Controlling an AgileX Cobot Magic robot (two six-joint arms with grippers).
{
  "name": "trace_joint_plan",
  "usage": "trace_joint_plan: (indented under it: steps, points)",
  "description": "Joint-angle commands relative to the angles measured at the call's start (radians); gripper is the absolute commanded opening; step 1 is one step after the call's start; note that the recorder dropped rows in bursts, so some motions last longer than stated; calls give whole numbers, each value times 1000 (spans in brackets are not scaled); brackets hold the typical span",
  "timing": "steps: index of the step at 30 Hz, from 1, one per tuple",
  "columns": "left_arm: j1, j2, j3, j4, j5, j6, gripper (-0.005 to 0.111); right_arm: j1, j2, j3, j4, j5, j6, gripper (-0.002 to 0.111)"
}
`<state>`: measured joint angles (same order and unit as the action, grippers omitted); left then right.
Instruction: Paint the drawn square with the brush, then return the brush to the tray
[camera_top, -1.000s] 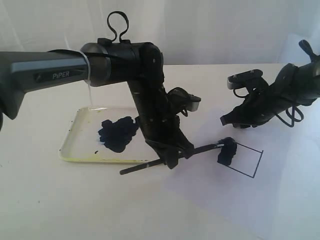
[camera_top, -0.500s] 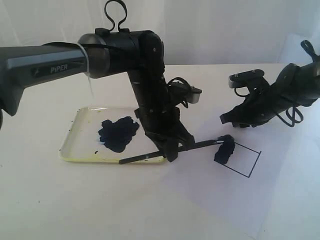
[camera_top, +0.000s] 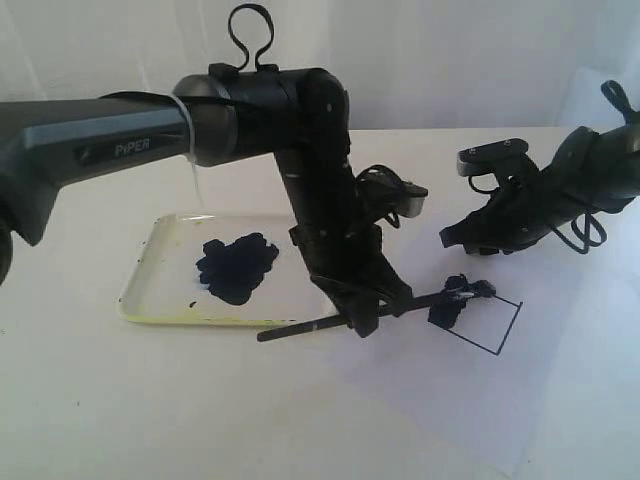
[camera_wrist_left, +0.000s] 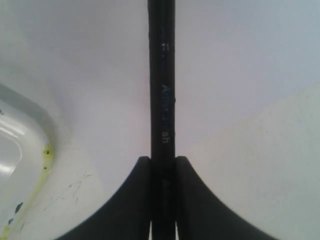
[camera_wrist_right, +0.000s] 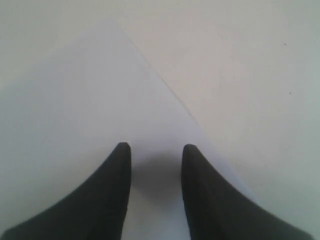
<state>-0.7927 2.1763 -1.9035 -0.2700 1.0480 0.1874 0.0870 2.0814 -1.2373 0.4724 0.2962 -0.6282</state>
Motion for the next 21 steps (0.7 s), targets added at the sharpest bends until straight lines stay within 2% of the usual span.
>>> trace_joint_plan:
  steps: [1,21]
  points:
    - [-18,-5,-7,-18,-6,9,0,-6,10,1,2,14,4,33]
    - [-40,46,-7,-55,-40,48,0,-6,10,1,2,16,4,33]
